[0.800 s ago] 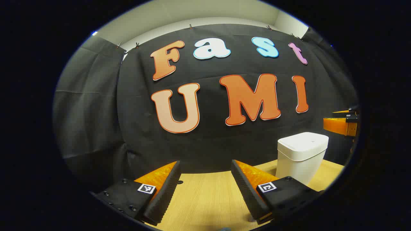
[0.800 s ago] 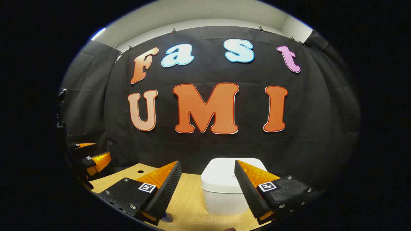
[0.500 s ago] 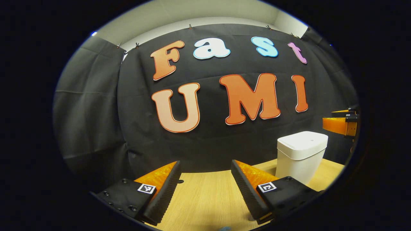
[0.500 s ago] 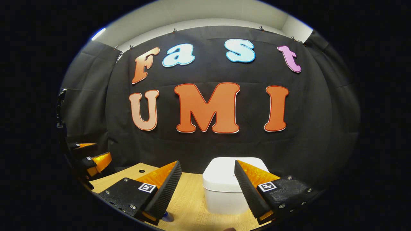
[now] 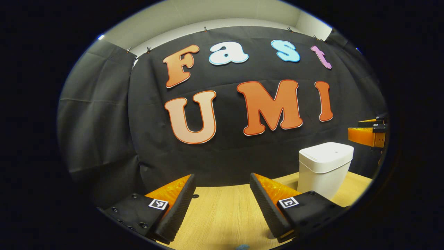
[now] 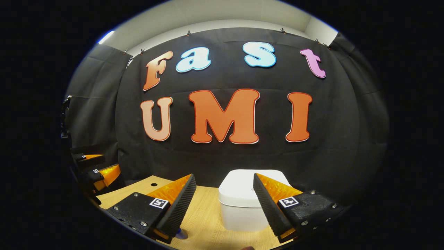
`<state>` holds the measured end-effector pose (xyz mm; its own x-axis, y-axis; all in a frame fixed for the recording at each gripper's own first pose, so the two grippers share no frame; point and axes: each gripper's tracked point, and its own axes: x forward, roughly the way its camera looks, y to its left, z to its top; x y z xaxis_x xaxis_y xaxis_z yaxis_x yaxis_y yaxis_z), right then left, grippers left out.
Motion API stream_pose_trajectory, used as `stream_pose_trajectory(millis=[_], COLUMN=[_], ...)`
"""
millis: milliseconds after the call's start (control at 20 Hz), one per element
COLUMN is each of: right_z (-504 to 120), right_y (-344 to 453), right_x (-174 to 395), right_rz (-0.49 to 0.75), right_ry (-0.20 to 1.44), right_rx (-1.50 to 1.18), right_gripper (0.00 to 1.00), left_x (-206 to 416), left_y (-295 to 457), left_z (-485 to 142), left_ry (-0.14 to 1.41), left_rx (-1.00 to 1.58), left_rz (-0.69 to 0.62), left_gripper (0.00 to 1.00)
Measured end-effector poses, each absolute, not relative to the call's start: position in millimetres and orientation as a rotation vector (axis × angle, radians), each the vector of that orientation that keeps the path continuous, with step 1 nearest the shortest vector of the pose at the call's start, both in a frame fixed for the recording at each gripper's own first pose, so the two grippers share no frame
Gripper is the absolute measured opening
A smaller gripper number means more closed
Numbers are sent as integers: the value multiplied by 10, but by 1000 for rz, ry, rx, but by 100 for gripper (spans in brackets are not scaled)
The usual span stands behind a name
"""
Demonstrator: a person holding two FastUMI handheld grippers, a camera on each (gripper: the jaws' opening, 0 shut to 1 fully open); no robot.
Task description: Press the lid of the desktop garbage bin to open it, pick up the crumpled paper on the desktop and throw it into the bin, then pick up the pop can on the desktop and drop it into the bin, and finally close the garbage bin lid.
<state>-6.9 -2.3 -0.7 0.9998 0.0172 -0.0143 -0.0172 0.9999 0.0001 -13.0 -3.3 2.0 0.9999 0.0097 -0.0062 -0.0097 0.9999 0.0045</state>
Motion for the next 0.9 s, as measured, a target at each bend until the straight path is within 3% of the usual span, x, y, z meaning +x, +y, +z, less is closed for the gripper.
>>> stream_pose_trajectory(millis=[900], right_z=[59], right_y=[-477], right_x=[245], right_rz=[-49], right_ry=[90], right_rx=[-38], right_gripper=[99], left_x=[-271], left_y=[-97], left_z=[-84], left_ry=[42], left_rx=[37], left_rz=[29], left_gripper=[99])
